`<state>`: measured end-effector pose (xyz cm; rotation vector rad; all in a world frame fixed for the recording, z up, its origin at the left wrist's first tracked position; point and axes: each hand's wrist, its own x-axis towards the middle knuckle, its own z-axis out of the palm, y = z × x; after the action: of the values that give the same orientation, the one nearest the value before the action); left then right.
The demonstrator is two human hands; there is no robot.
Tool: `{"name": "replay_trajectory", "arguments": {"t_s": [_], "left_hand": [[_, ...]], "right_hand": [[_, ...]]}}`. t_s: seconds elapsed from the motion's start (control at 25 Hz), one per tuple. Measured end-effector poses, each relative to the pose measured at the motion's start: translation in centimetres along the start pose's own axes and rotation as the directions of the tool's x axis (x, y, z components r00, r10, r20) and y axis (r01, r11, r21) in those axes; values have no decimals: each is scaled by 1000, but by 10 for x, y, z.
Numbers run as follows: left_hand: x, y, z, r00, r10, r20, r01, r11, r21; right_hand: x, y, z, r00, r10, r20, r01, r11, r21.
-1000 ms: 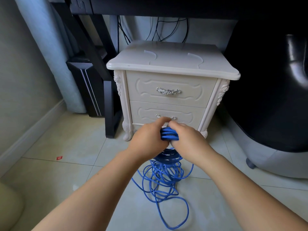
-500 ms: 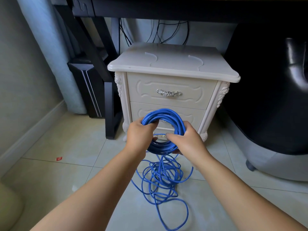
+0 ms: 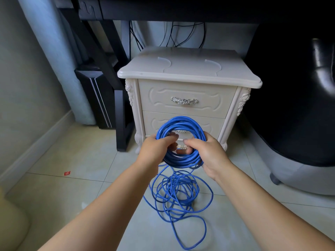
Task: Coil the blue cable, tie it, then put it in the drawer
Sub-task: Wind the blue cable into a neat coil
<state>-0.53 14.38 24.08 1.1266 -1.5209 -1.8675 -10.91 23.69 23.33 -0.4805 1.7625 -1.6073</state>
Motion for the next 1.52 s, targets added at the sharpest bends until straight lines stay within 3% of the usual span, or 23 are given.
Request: {"name": "replay_trajectory", "arguments": {"t_s": [0.08, 0.2, 0.28, 0.48, 0.64, 0.72, 0.84, 0.96, 1.04, 1.28, 1.52], "left_hand": [[1, 2, -3, 984, 177, 0, -171, 947, 270], [4, 2, -7, 894, 418, 164, -437, 724, 535], [6, 1, -8, 823, 482, 301, -558, 580, 594], [5, 0, -6, 748, 500, 437, -659, 477, 582], [3, 2, -2, 805, 466, 368, -583, 506, 636], [4, 3, 0, 836, 464, 294, -538, 588, 604], [4, 6, 0, 908, 381, 174, -418, 813, 406], [3, 8, 1, 948, 306, 91, -319, 920, 227], [3, 9, 1, 968, 250, 10, -250, 964, 94], [5, 7, 2, 986, 35, -165, -72, 971, -226], [-2, -1, 8, 978, -16, -208, -57, 938, -342]], "right_hand": [[0, -7, -4, 998, -66, 6, 66, 991, -114], [-4, -18, -8, 986, -145, 78, 165, 893, -420], [-6, -21, -7, 975, -173, 140, 222, 788, -574], [-8, -23, -6, 957, -200, 210, 289, 617, -732], [-7, -19, -4, 966, -218, 140, 252, 660, -708], [-4, -20, -4, 968, -236, 83, 229, 704, -673], [-3, -22, -8, 978, -206, 24, 191, 844, -502], [-5, -21, -7, 990, -141, 14, 138, 944, -300], [-6, -16, -3, 991, -134, -30, 121, 955, -272], [-11, -4, 8, 999, -38, 4, 38, 978, -203], [-18, -3, 16, 999, -13, 29, 16, 993, -114]]}}
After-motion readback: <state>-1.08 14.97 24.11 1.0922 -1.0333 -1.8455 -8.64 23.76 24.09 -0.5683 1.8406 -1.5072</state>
